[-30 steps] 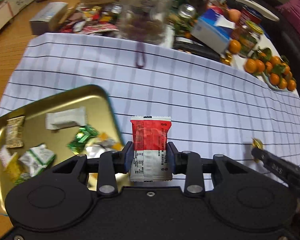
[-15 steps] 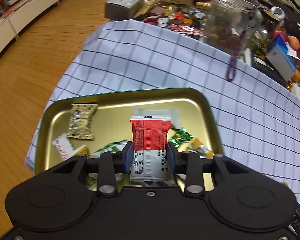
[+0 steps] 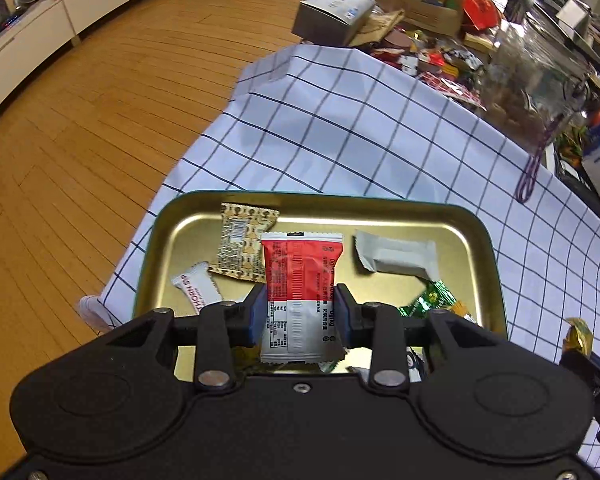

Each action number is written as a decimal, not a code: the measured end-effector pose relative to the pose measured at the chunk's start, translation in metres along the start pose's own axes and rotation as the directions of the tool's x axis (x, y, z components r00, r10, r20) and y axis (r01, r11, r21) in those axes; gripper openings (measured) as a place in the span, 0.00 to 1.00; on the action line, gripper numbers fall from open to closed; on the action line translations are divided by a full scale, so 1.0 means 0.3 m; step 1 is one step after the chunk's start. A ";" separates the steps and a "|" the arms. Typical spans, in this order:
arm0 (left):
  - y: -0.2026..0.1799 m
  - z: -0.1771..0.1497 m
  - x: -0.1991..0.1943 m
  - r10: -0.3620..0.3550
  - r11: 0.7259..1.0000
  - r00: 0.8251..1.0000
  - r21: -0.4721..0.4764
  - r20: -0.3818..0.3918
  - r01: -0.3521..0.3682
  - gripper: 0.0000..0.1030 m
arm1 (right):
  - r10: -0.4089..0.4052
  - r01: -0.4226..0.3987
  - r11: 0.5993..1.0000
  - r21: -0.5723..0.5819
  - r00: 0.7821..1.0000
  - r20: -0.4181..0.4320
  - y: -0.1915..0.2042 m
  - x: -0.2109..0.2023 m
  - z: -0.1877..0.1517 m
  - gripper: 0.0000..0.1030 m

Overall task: Organize snacks
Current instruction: 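Carry the red-white packet into the tin and open the left tool, then lower the gold foil candy into the tin and open the right tool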

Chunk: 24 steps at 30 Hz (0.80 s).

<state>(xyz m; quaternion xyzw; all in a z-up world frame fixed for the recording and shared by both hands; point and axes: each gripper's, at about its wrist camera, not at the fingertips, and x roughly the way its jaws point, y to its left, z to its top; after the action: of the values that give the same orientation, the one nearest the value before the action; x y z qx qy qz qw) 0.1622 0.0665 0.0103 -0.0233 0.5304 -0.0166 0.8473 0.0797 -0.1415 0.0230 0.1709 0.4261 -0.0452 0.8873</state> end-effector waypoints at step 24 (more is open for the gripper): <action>0.136 0.057 -0.077 0.015 0.997 0.991 -0.083 0.130 -0.004 0.44 | 0.059 -0.065 0.992 -0.105 0.997 -0.058 0.310 0.114 0.147 0.29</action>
<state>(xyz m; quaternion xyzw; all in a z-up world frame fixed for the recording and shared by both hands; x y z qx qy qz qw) 0.1676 0.1090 0.0361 -0.0567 0.4742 0.0109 0.8785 0.1548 -0.0671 0.0468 0.1377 0.4464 0.0099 0.8841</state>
